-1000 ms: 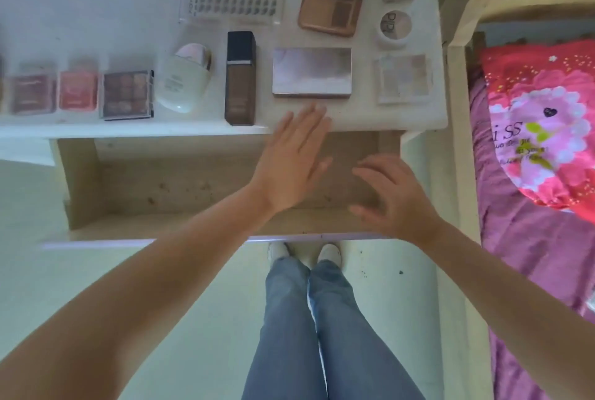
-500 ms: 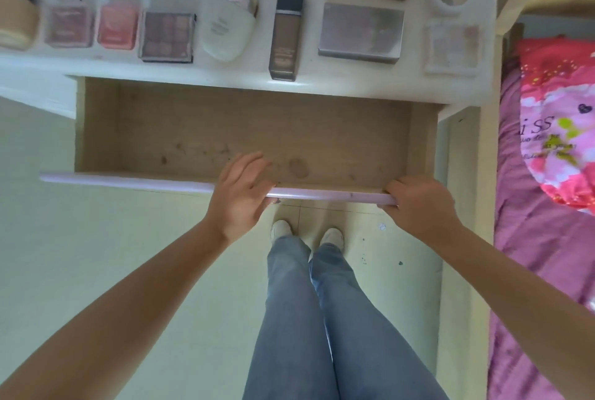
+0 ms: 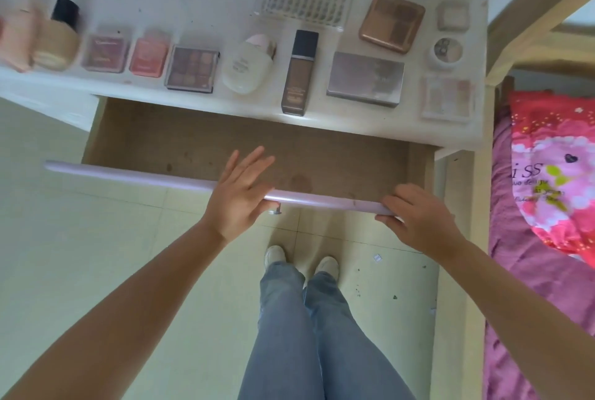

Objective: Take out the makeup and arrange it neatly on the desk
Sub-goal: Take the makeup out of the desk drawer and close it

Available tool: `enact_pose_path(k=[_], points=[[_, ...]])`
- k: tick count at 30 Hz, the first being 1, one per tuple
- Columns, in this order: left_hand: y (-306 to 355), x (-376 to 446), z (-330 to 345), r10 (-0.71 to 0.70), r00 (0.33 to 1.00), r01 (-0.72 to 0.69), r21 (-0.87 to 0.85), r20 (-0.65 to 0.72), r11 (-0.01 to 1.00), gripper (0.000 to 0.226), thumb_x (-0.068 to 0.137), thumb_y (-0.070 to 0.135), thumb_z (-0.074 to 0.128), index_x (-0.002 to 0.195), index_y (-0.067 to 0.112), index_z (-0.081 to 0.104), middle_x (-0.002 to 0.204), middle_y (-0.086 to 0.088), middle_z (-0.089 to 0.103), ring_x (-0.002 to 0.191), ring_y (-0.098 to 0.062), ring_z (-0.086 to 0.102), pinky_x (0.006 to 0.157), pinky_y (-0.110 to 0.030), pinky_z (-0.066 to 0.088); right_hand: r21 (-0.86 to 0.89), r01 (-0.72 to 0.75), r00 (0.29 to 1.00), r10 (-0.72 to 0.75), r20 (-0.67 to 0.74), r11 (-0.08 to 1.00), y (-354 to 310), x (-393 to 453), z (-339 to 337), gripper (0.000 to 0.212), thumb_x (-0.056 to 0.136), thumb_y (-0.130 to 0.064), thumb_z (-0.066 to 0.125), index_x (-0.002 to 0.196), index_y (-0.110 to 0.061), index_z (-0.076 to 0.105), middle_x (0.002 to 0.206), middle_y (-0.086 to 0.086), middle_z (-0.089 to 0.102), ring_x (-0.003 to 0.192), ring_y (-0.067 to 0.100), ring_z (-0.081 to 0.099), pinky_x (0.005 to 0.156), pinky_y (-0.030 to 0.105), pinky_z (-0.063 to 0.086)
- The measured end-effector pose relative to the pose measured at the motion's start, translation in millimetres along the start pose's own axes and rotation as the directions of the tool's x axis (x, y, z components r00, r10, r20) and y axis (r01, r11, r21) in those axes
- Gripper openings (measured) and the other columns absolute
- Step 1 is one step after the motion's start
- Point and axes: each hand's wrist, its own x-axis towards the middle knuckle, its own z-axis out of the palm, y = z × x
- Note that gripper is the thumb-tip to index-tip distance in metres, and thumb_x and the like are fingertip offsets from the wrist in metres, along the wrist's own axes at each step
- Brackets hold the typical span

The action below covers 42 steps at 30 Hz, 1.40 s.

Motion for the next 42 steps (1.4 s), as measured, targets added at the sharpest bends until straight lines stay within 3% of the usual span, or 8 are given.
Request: enact_pose_path(k=[10, 14, 18, 22, 28, 32, 34, 42], points=[[-19.3, 59.1, 4.5, -0.316, 0.948, 0.312, 0.123, 0.019, 0.942, 0.09, 0.084, 0.069, 0.011, 0.136, -0.002, 0.024, 0.142, -0.021, 0.029, 0.144, -0.011, -0.009, 0.117, -0.031, -0.004, -0.206, -0.202, 0.96, 0.152, -0.236, 0.957, 25.0, 35.2, 18.3, 0.05, 0.071, -0.027, 0.067, 0.112, -0.007, 0.047, 0.113, 0.014, 0.049, 0.108, 0.029, 0.042, 0.099, 0.045, 0.035], [-23.2, 77.9, 5.0, -0.371, 0.929, 0.359, 0.257, -0.001, 0.897, 0.095, 0.07, 0.07, 0.036, 0.131, -0.003, 0.029, 0.131, -0.026, 0.05, 0.126, -0.028, 0.028, 0.106, -0.05, 0.022, -0.273, -0.258, 0.957, 0.205, -0.207, 0.927, 34.6, 47.3, 22.9, 0.068, 0.059, -0.022, 0.084, 0.112, -0.001, 0.047, 0.099, 0.023, 0.06, 0.096, 0.035, 0.051, 0.089, 0.048, 0.045], [-30.2, 90.7, 8.7, -0.414, 0.909, 0.413, 0.251, -0.052, 0.875, 0.095, 0.078, 0.075, 0.023, 0.129, -0.004, 0.033, 0.129, -0.026, 0.052, 0.122, -0.028, 0.031, 0.107, -0.048, 0.023, -0.282, -0.287, 0.944, 0.22, -0.247, 0.915, 42.1, 59.9, 24.6, 0.061, 0.055, -0.019, 0.085, 0.1, -0.002, 0.048, 0.086, 0.021, 0.061, 0.087, 0.031, 0.048, 0.08, 0.04, 0.038], [-31.4, 94.2, 7.2, -0.412, 0.911, 0.4, 0.274, -0.013, 0.874, 0.108, 0.045, 0.047, 0.084, 0.126, -0.005, 0.035, 0.126, -0.026, 0.055, 0.12, -0.027, 0.032, 0.101, -0.05, 0.035, -0.328, -0.281, 0.951, 0.217, -0.221, 0.902, 43.9, 61.9, 26.6, 0.059, 0.055, -0.02, 0.085, 0.096, -0.002, 0.046, 0.084, 0.021, 0.06, 0.086, 0.029, 0.042, 0.076, 0.036, 0.029], [-6.1, 95.2, -6.0, -0.533, 0.829, 0.45, 0.362, 0.171, 0.816, 0.109, 0.038, 0.037, 0.091, 0.126, -0.004, 0.04, 0.125, -0.02, 0.059, 0.117, -0.035, 0.056, 0.09, -0.051, 0.047, -0.418, -0.302, 0.953, 0.26, -0.154, 0.857, 34.1, 67.6, 16.7, 0.06, 0.047, -0.017, 0.086, 0.088, -0.001, 0.045, 0.078, 0.019, 0.058, 0.079, 0.028, 0.038, 0.071, 0.034, 0.027], [18.5, 96.2, -39.8, -0.536, 0.788, 0.439, 0.335, 0.303, 0.834, 0.083, 0.081, 0.032, 0.067, 0.143, -0.001, 0.023, 0.152, -0.019, 0.021, 0.142, -0.031, 0.02, 0.116, -0.039, 0.015, -0.528, -0.309, 0.924, 0.381, 0.029, 0.791, 6.4, 86.7, -0.5, 0.055, 0.036, -0.015, 0.084, 0.074, -0.004, 0.046, 0.066, 0.012, 0.056, 0.058, 0.026, 0.054, 0.056, 0.028, 0.043], [22.0, 91.9, -63.7, -0.574, 0.747, 0.466, 0.351, 0.335, 0.812, 0.066, 0.097, 0.033, 0.04, 0.148, 0.008, 0.007, 0.157, -0.01, -0.003, 0.145, -0.024, -0.005, 0.117, -0.036, -0.004, -0.455, -0.316, 0.923, 0.381, 0.058, 0.833, -15.6, 101.6, -11.8, 0.041, 0.037, -0.008, 0.082, 0.067, -0.002, 0.056, 0.062, 0.013, 0.057, 0.051, 0.027, 0.056, 0.051, 0.028, 0.047], [-8.1, 0.8, -217.0, -0.827, 0.542, 0.724, 0.418, 0.149, 0.549, 0.052, 0.099, 0.035, 0.028, 0.146, 0.015, 0.017, 0.157, -0.001, 0.003, 0.145, -0.02, -0.004, 0.117, -0.038, 0.0, 0.033, 0.049, 0.995, -0.052, 0.085, 0.998, -204.9, 219.7, -51.4, 0.028, 0.051, -0.001, 0.052, 0.076, 0.002, 0.066, 0.075, 0.016, 0.068, 0.06, 0.034, 0.064, 0.055, 0.035, 0.051]])
